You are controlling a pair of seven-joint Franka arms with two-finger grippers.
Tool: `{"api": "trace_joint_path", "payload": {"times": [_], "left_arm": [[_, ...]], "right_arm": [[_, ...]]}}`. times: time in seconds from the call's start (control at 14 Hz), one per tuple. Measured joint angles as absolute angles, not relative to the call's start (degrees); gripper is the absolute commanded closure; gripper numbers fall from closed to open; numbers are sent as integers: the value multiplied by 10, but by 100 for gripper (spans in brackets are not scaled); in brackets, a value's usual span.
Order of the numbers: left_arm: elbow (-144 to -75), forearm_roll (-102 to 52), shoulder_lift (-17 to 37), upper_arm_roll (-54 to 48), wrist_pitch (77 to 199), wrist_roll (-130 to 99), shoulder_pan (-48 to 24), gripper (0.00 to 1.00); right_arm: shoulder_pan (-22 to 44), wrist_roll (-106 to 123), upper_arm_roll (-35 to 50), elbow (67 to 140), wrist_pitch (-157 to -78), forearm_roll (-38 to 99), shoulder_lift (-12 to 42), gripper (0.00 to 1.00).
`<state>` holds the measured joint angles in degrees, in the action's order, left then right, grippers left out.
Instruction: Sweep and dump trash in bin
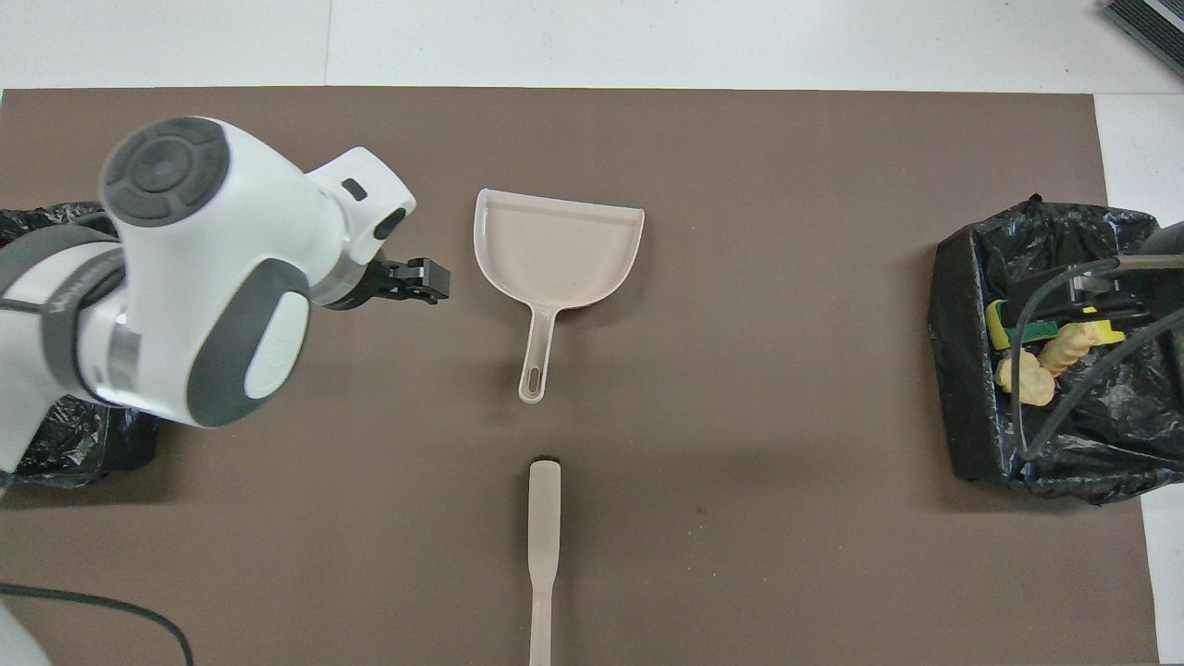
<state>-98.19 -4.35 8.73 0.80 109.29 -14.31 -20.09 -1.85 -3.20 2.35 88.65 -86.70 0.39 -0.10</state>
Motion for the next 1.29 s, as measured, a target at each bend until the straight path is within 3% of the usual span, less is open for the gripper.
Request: {"api": "trace_joint_path", "payload": {"times": [0.43,0.86,1.29], "left_arm": [[-970,-43,4,11,971,-31,-99,0],[-962,-10,-73,37,852,-10,-89,0],[-938,0,-71,40,831,8,-89,0]], "right_arm": [[-19,-32,24,887,-867,4,-1,0],[-19,-32,24,887,-867,4,-1,0],[-19,-32,24,887,-867,4,-1,0]]}}
